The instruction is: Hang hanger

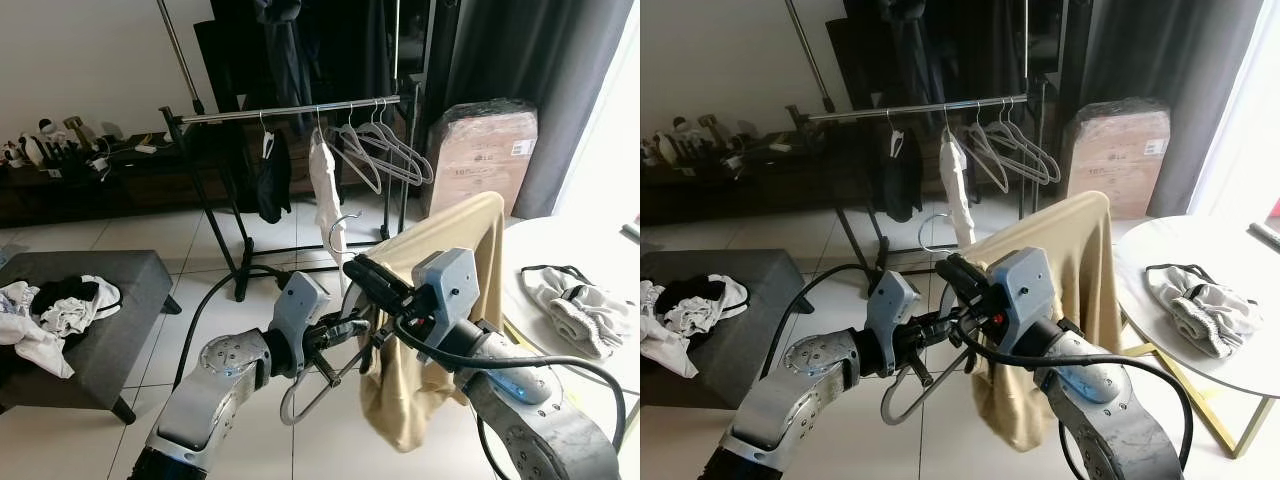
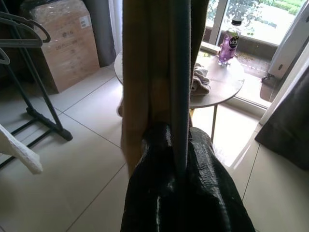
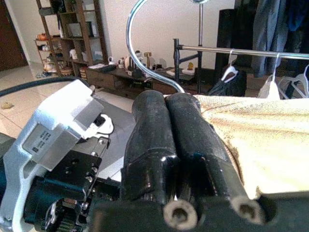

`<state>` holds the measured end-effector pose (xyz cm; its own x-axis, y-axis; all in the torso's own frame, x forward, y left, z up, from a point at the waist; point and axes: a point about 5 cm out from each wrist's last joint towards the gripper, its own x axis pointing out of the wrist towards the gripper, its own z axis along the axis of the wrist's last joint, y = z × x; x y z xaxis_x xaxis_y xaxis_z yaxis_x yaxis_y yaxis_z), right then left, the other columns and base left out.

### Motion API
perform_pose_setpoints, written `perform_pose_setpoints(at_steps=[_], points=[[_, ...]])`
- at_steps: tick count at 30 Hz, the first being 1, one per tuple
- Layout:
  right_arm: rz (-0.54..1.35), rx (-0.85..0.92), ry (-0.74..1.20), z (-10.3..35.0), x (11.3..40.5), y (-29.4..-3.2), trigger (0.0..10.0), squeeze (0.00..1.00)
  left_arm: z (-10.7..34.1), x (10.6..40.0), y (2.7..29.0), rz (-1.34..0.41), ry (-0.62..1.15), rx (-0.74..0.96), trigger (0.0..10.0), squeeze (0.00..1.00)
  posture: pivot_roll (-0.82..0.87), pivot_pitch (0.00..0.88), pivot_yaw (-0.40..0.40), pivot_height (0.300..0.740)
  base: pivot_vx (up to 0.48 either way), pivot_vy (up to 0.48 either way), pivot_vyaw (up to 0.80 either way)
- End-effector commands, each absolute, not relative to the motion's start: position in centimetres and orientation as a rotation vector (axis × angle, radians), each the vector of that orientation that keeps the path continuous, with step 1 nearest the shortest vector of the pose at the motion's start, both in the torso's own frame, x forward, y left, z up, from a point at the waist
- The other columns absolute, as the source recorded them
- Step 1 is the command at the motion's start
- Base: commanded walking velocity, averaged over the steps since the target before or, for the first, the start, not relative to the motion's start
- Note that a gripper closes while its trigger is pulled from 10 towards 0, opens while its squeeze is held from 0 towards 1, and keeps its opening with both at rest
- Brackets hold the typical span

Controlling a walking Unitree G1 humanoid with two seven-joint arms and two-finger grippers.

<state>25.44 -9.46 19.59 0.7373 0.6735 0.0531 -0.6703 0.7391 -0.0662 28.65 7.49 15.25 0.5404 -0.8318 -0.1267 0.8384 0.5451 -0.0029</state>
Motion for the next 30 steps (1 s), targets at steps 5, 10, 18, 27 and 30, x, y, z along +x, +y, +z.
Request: perform_pose_setpoints(at_steps=[5,10,18,27,30], points=[[0.610,-0.145,0.037,17.6,26.8,-10.5,0.0,0.00,16.9,28.6,6.8,-1.023,0.035,0.063,10.0,0.00,-0.06,0.027,0.079,0.740,0.000,0.000,0.00],[0.574,-0.133,0.047,17.4,27.1,-10.8,10.0,0.00,16.9,28.7,6.9,-1.019,0.033,0.060,10.0,0.00,-0.06,0.028,0.079,0.740,0.000,0.000,0.00],[0.561,-0.103,0.065,17.1,27.0,-11.0,10.0,1.00,17.0,28.8,6.9,-1.007,0.022,0.054,10.0,0.00,-0.06,0.028,0.078,0.740,0.000,0.000,0.00],[0.553,-0.122,0.097,16.8,26.2,-11.9,10.0,1.00,17.2,29.1,6.9,-0.988,0.004,0.046,10.0,0.00,-0.07,0.027,0.076,0.740,0.000,0.000,0.00],[0.520,-0.128,0.090,17.1,26.3,-12.6,10.0,1.00,17.2,29.2,7.1,-0.979,0.002,0.051,10.0,0.00,-0.07,0.025,0.076,0.740,0.000,0.000,0.00]])
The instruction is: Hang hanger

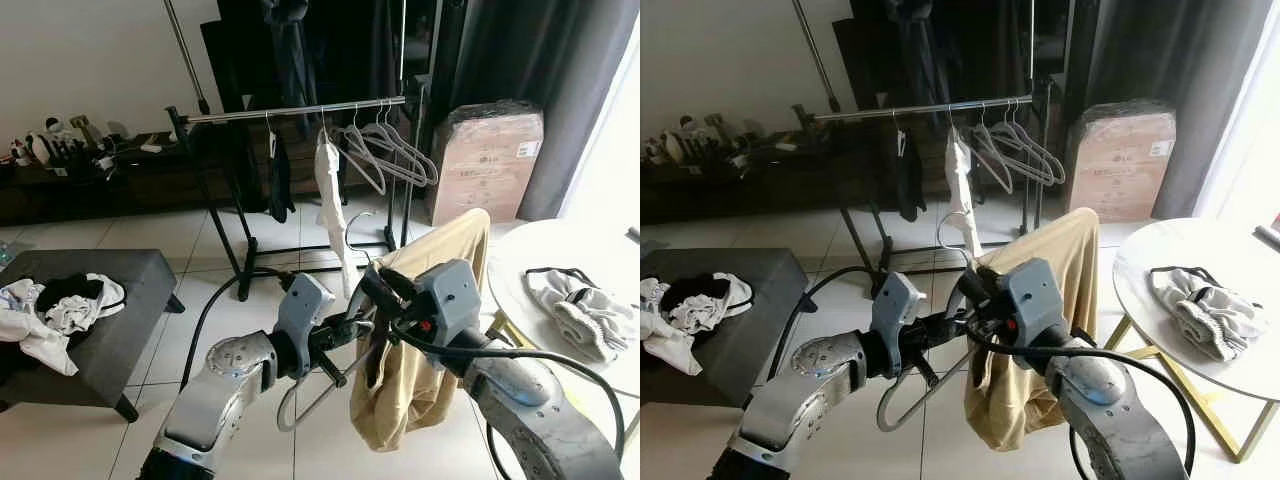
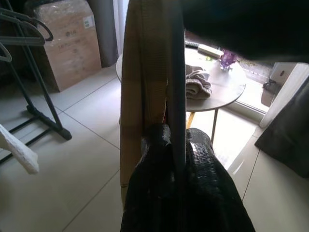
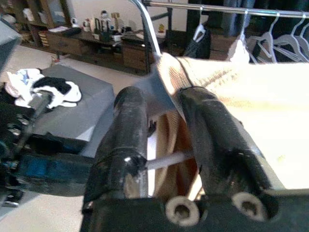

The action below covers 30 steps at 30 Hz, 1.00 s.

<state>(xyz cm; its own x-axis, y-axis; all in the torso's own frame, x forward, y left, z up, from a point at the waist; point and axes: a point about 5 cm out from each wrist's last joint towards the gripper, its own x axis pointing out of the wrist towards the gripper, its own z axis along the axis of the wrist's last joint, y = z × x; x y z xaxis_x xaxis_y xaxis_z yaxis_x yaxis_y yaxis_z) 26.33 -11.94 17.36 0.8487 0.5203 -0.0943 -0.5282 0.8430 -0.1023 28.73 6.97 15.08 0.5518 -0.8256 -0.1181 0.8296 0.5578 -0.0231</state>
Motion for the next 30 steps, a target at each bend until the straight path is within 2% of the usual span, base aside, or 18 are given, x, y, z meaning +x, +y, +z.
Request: perform_pose_setpoints(at_steps=[1,6,8,11,13,14,15,17,19,22,25,30], points=[[0.516,-0.126,0.089,17.1,26.4,-12.8,10.0,1.00,17.2,29.2,7.1,-0.976,0.002,0.052,10.0,0.00,-0.07,0.025,0.076,0.740,0.000,0.000,0.00],[0.511,-0.150,0.103,17.2,26.0,-14.0,10.0,1.00,17.2,29.4,7.3,-0.961,-0.003,0.055,10.0,0.00,-0.07,0.024,0.077,0.740,0.000,0.000,0.00],[0.482,-0.220,0.135,16.9,25.9,-15.4,10.0,1.00,17.2,29.5,7.4,-0.958,-0.003,0.056,10.0,0.00,-0.08,0.024,0.078,0.740,0.000,0.000,0.00],[0.459,-0.233,0.149,16.9,25.9,-16.2,10.0,1.00,17.3,29.5,7.5,-0.956,-0.006,0.054,10.0,0.00,-0.08,0.024,0.078,0.740,0.000,0.000,0.00],[0.464,-0.311,0.178,16.6,25.8,-16.8,10.0,1.00,17.3,29.6,7.6,-0.954,-0.009,0.055,10.0,0.00,-0.08,0.024,0.078,0.740,0.000,0.000,0.00],[0.460,-0.384,0.198,16.3,25.8,-17.3,10.0,0.95,17.3,29.7,7.9,-0.952,-0.012,0.055,10.0,0.00,-0.08,0.023,0.077,0.740,0.000,0.000,0.00],[0.419,-0.387,0.183,16.6,26.0,-17.8,10.0,0.00,17.4,29.8,8.2,-0.952,-0.012,0.056,10.0,0.00,-0.08,0.026,0.077,0.740,0.000,0.000,0.00],[0.371,-0.370,0.160,16.9,26.4,-18.3,10.0,0.00,17.4,29.8,8.4,-0.952,-0.011,0.058,10.0,0.00,-0.08,0.027,0.077,0.740,0.000,0.000,0.00],[0.226,-0.364,0.075,18.5,27.5,-19.8,10.0,0.00,17.3,29.7,8.7,-0.967,-0.003,0.059,10.0,0.00,-0.08,0.028,0.076,0.740,0.000,0.000,0.00],[0.149,-0.365,0.007,20.0,28.1,-20.7,10.0,0.00,17.2,29.5,9.1,-0.976,0.007,0.041,10.0,0.00,-0.08,0.029,0.076,0.740,0.000,0.000,0.00],[0.179,-0.381,-0.060,21.5,28.4,-20.7,10.0,0.00,16.7,29.3,9.9,-0.980,0.025,0.067,10.0,0.00,-0.09,0.032,0.073,0.740,0.000,0.000,0.00],[0.428,-0.445,-0.099,22.3,28.2,-19.3,10.0,0.00,15.8,29.2,12.4,-0.994,0.070,0.078,10.0,0.00,-0.09,0.039,0.064,0.740,0.000,0.000,0.00]])
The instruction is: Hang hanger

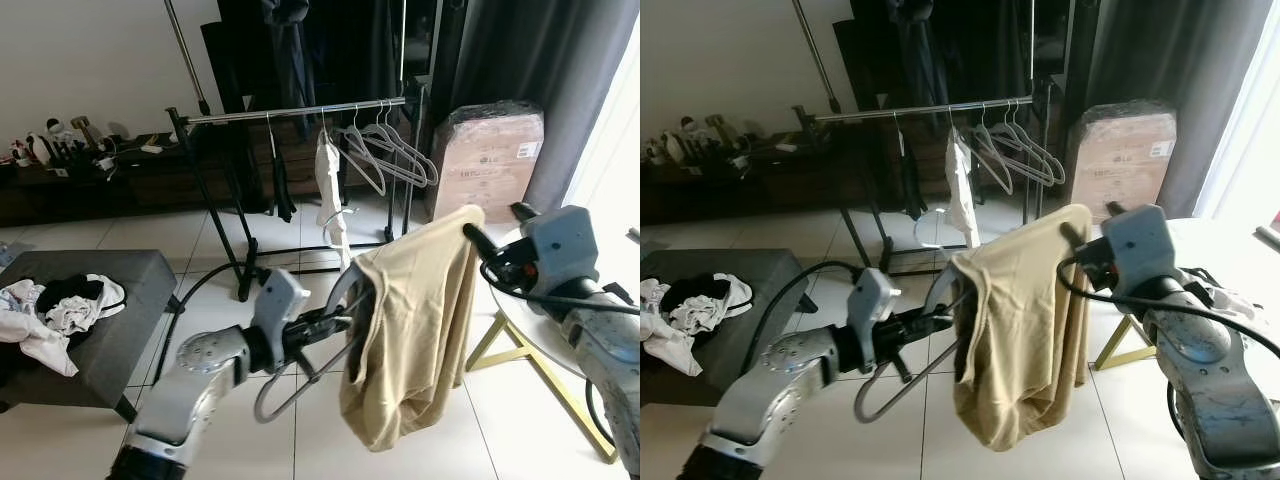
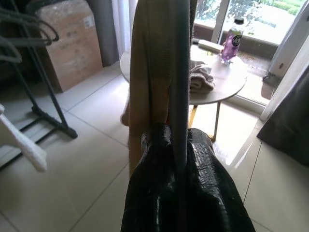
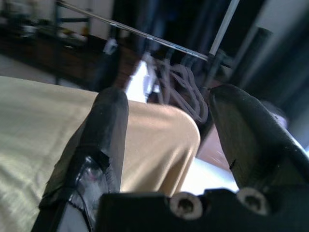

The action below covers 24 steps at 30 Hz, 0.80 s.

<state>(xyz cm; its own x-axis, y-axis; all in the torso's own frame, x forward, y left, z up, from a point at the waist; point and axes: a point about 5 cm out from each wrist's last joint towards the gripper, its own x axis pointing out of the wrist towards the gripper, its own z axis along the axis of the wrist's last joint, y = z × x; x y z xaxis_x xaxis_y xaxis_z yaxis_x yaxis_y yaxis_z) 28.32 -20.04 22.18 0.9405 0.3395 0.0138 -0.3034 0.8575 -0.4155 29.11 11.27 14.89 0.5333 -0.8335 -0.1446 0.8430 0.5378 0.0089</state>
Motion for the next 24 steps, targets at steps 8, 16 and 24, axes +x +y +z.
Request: perform_pose_setpoints(at_steps=[8,16,24], points=[[0.766,-0.593,-0.012,22.1,27.6,-21.0,10.0,0.14,14.0,28.1,15.5,-1.042,0.162,0.144,10.0,0.00,-0.10,0.045,0.051,0.740,0.000,0.000,0.00],[0.952,-0.558,-0.016,23.0,27.5,-20.9,10.0,1.00,14.1,28.0,15.8,-1.072,0.149,0.170,10.0,0.00,-0.10,0.042,0.053,0.740,0.000,0.000,0.00],[1.275,-0.663,0.056,21.2,27.1,-17.9,10.0,0.00,14.2,27.9,14.9,-1.153,0.136,0.232,10.0,0.00,-0.09,0.032,0.059,0.740,0.000,0.000,0.00]])
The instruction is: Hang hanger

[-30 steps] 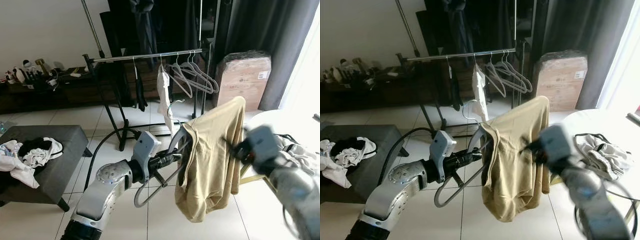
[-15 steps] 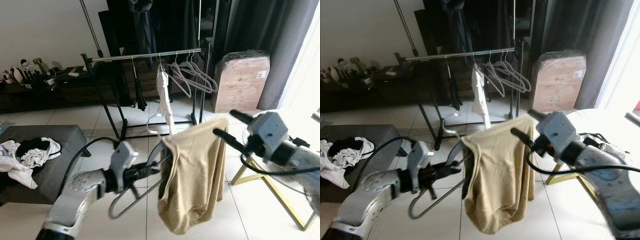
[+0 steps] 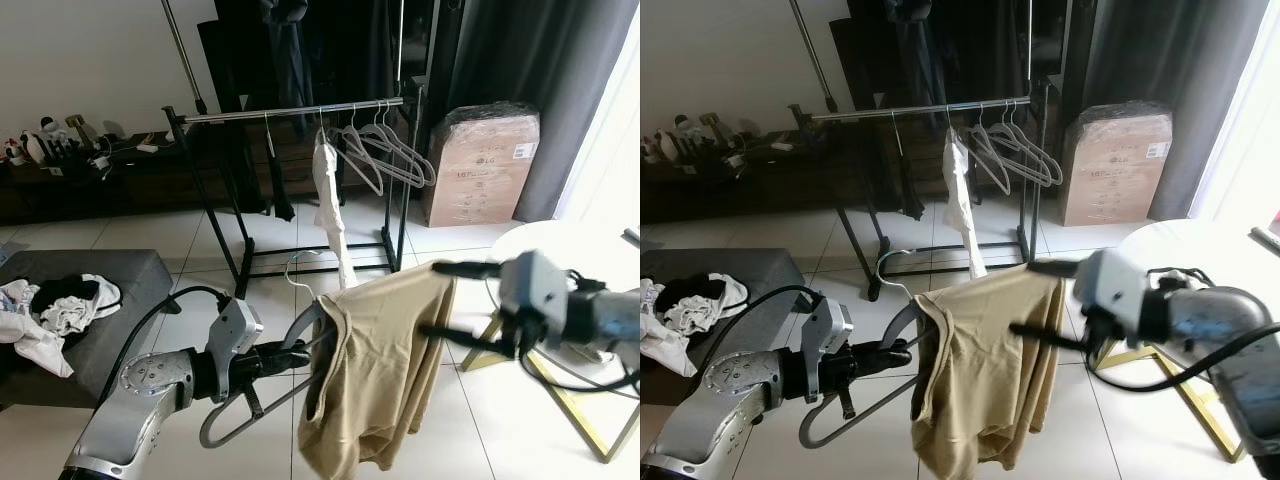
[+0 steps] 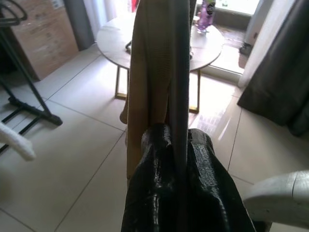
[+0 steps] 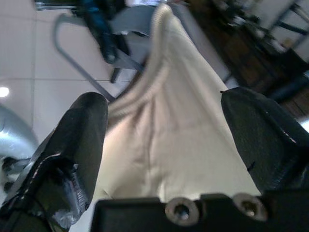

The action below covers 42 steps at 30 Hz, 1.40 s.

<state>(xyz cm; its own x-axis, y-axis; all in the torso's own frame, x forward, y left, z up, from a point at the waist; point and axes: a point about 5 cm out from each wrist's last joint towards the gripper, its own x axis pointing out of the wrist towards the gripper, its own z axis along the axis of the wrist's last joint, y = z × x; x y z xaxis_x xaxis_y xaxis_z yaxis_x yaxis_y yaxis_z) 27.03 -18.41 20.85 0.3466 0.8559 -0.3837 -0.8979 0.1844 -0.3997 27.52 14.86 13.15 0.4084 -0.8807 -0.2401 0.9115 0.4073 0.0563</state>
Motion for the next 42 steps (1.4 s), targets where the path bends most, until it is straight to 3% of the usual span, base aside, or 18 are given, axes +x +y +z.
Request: perform_pose_setpoints(at_steps=[1,14,21,27,31,36,42], points=[[1.275,-0.663,0.056,21.2,27.1,-17.9,10.0,0.00,14.2,27.9,14.9,-1.153,0.136,0.232,10.0,0.00,-0.09,0.032,0.059,0.740,0.000,0.000,0.00],[1.359,-0.657,-0.102,22.3,28.1,-14.2,10.0,0.00,13.9,28.0,14.3,-1.209,0.163,0.366,10.0,0.00,-0.09,0.022,0.062,0.740,0.000,0.000,0.00],[1.518,-0.694,0.073,19.2,27.2,-13.3,10.0,0.00,14.4,28.3,13.5,-1.213,0.126,0.398,10.0,0.00,-0.08,0.016,0.053,0.740,0.000,0.000,0.00],[1.431,-0.682,0.030,19.0,28.8,-12.7,10.0,0.00,14.6,28.2,12.9,-1.235,0.109,0.435,10.0,0.00,-0.08,0.019,0.050,0.740,0.000,0.000,0.00],[1.306,-0.658,-0.123,21.3,30.5,-11.8,10.0,0.00,14.7,28.2,12.7,-1.247,0.111,0.473,10.0,0.00,-0.07,0.024,0.046,0.740,0.000,0.000,0.00],[1.284,-0.650,-0.155,22.1,30.8,-12.0,10.0,0.00,14.7,28.2,12.7,-1.242,0.109,0.471,10.0,0.00,-0.07,0.027,0.043,0.740,0.000,0.000,0.00],[1.390,-0.666,-0.006,20.1,29.9,-13.2,10.0,0.00,14.8,28.2,12.6,-1.232,0.096,0.486,10.0,0.00,-0.07,0.030,0.039,0.740,0.000,0.000,0.00]])
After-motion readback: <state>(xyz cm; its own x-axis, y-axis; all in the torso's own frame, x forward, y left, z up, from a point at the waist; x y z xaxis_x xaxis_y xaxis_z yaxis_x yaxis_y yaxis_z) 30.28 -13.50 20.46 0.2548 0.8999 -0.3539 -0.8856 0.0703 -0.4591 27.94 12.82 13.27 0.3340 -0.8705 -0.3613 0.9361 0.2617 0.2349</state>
